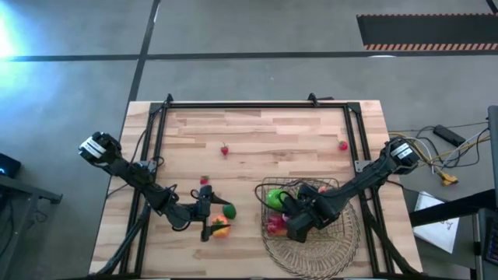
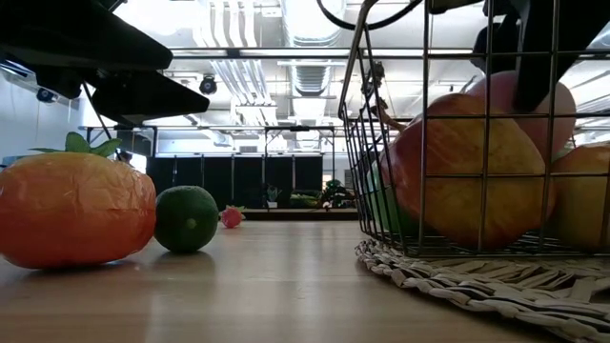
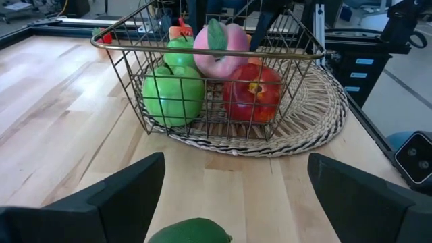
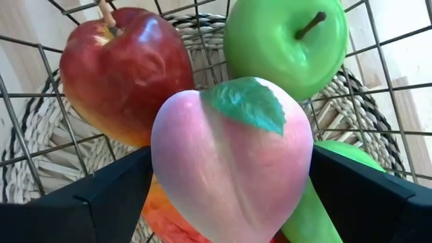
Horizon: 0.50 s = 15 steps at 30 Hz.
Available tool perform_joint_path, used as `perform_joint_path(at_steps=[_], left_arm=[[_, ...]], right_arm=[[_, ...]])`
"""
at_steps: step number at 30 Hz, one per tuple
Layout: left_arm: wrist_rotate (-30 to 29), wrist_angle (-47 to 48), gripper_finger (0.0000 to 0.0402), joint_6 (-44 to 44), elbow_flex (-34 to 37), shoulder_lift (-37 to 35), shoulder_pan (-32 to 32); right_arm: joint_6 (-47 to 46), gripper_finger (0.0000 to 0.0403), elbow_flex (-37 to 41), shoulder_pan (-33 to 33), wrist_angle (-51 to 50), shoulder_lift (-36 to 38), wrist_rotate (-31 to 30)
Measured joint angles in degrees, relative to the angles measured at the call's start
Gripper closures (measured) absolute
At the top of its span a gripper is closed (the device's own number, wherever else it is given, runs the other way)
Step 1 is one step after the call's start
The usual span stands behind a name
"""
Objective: Build produce basket
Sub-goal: Put the apricot into the wire basket
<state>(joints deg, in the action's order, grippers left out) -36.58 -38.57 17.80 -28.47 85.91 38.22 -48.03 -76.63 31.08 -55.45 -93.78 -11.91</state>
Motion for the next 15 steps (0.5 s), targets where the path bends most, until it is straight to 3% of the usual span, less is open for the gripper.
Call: perform_joint_path(at_steps=[7,15], left_arm=[[0.26,0.0,0.0053,0.0,0.0,0.0,0.0],[0.29,0.0,0.0053,0.0,-0.02,0.0,0.0]], right_arm=[[-0.61,0.003,0.59,-0.6,0.07,-0.04,0.34],[5.89,0.003,0.58,-0.71,0.15,-0.06,0.34]])
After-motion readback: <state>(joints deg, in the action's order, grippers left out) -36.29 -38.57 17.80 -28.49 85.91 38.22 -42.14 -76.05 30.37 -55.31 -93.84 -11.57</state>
